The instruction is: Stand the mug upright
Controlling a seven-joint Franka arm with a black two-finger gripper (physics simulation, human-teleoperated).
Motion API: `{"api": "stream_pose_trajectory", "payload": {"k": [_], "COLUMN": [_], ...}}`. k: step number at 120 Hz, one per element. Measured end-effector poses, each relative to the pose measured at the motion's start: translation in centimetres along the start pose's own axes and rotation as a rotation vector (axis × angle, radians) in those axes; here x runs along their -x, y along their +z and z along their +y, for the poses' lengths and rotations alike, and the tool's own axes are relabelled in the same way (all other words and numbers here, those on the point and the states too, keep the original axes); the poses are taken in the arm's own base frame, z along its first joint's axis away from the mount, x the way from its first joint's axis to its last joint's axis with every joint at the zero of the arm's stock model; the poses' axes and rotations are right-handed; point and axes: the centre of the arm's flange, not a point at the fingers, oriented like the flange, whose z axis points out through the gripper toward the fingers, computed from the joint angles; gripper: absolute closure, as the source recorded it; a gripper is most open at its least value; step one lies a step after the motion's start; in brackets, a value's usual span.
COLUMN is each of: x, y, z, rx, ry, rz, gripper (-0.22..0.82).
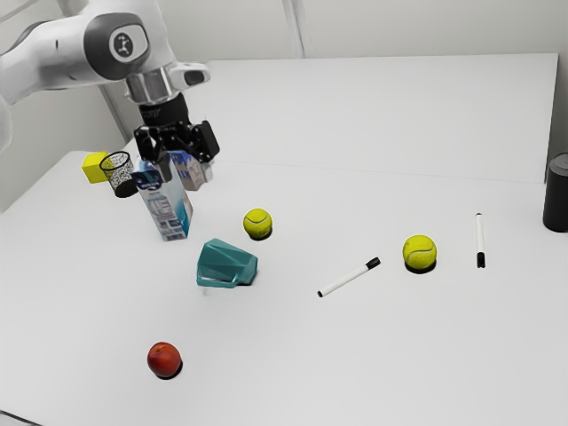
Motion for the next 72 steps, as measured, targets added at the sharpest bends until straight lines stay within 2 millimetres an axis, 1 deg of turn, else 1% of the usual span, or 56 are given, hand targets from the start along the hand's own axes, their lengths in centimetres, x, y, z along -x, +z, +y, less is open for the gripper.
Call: {"api": "stream_pose_trajectory", "payload": {"k": [7, 13, 20, 30, 39, 47, 63, 72], "x": [-0.5, -1.1, -1.8, -2.1, -2.2, -2.6, -4.3, -5.1], "y": [1.3, 2.6, 4.1, 6.0, 7.8, 9.3, 12.3, 13.7], "z": [-1.1, -2.6, -4.9, -8.7, -10.9, -11.7, -11.5, -11.9], "rx": [0.031, 0.06, 0.095, 0.142, 0.178, 0.203, 0.253, 0.28], "ry": [-0.011, -0.024, -0.055, -0.096, -0.102, -0.082, -0.009, 0.021], "rz": [-0.005, -0.003, -0.002, 0.007, 0.027, 0.047, 0.08, 0.098], "gripper": [0.0, 0.0, 0.0, 0.0, 0.0, 0.0, 0.0, 0.0]}}
